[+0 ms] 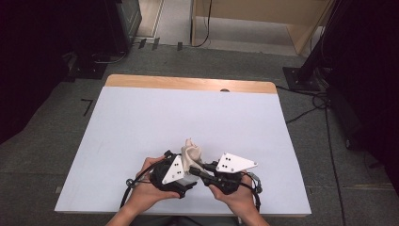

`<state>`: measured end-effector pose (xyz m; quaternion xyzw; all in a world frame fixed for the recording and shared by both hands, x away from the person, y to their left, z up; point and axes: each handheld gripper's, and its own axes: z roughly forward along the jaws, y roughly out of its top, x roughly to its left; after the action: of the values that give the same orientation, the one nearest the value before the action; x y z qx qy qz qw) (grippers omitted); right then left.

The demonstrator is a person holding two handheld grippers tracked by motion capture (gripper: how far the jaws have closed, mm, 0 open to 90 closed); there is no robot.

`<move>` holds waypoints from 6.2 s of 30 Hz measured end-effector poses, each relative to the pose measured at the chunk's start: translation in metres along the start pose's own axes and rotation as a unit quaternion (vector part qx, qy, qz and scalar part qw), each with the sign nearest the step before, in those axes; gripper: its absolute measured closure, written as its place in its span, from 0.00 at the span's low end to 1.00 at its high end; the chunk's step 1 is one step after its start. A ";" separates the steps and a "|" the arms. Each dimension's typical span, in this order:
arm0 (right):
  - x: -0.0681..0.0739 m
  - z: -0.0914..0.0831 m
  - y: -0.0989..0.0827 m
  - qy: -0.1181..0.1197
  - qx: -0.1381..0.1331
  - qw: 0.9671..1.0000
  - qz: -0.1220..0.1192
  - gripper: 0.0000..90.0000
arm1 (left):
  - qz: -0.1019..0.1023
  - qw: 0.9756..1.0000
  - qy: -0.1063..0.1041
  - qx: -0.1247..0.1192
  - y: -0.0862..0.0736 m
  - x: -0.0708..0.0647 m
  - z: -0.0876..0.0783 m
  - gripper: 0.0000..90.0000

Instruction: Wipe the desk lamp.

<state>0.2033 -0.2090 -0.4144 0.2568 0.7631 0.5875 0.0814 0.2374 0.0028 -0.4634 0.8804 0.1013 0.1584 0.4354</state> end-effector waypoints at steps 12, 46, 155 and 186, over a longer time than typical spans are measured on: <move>-0.010 -0.010 -0.006 0.013 0.007 0.999 0.030 0.92 | -0.019 0.999 -0.029 -0.026 -0.005 0.003 0.001 0.09; -0.015 -0.012 -0.006 -0.020 -0.006 1.000 0.021 0.93 | -0.002 0.999 -0.003 -0.033 -0.004 -0.012 0.002 0.09; -0.081 -0.036 -0.026 -0.181 -0.016 0.980 0.085 0.93 | -0.237 0.957 0.160 -0.054 -0.033 0.093 0.018 0.00; -0.112 -0.028 -0.023 -0.287 0.054 0.953 0.078 0.39 | -0.226 0.958 0.160 -0.075 -0.069 0.073 -0.081 0.00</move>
<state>0.2804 -0.2917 -0.4478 0.4769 0.7158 0.4517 0.2371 0.2722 0.1271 -0.4582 0.7628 0.3536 0.2019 0.5023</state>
